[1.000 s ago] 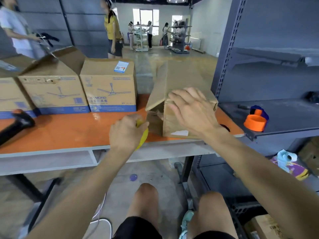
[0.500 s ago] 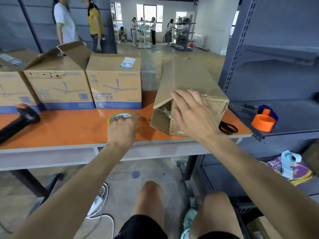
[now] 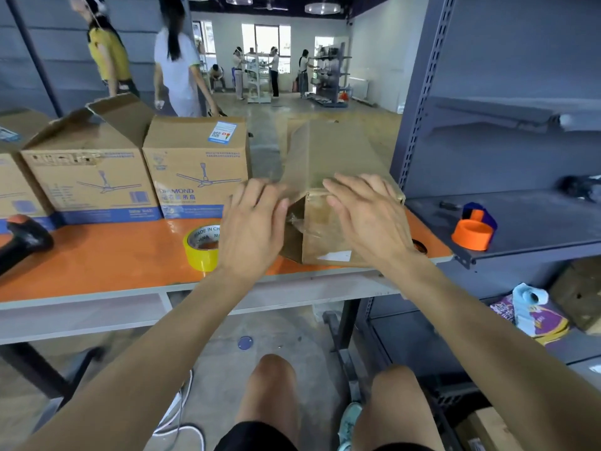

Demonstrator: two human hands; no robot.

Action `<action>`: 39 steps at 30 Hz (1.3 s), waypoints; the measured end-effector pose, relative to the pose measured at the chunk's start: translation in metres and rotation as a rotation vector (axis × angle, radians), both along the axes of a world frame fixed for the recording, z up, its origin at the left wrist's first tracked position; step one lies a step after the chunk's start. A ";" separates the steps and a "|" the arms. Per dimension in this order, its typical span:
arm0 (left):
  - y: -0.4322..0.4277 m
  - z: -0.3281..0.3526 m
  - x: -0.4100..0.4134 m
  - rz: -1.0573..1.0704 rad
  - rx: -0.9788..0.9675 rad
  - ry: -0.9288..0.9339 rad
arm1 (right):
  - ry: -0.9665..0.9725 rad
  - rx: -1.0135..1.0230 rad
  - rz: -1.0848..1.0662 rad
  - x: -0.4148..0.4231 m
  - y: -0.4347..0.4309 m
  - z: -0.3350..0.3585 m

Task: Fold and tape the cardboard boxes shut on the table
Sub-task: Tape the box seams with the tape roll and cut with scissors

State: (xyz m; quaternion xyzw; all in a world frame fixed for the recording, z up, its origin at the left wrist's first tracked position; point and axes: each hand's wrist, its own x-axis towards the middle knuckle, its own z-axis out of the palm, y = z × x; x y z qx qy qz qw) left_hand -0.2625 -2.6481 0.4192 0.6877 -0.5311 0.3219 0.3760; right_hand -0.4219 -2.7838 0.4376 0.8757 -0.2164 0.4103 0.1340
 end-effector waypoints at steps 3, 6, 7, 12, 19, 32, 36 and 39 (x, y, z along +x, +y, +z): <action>-0.030 0.025 -0.019 -0.206 0.058 0.075 | -0.034 0.058 -0.097 0.010 0.003 0.008; -0.048 0.025 -0.026 -0.217 0.133 0.231 | -0.073 0.110 -0.207 0.021 0.008 0.007; -0.049 0.022 -0.025 -0.207 0.124 0.254 | -0.082 0.111 -0.217 0.020 0.007 0.004; -0.048 0.011 -0.016 -0.265 0.034 0.274 | -0.121 0.135 -0.183 -0.019 -0.017 -0.004; -0.048 0.005 -0.023 -0.326 -0.001 0.340 | -0.181 0.356 -0.170 -0.055 -0.037 -0.008; -0.044 0.003 -0.022 -0.351 0.023 0.373 | -0.430 0.713 0.254 -0.063 -0.045 -0.021; -0.040 0.001 -0.028 -0.369 0.039 0.472 | -0.392 0.731 0.250 -0.065 -0.036 -0.019; -0.040 0.000 -0.031 -0.286 0.004 0.502 | -0.367 0.677 0.149 -0.061 -0.033 -0.015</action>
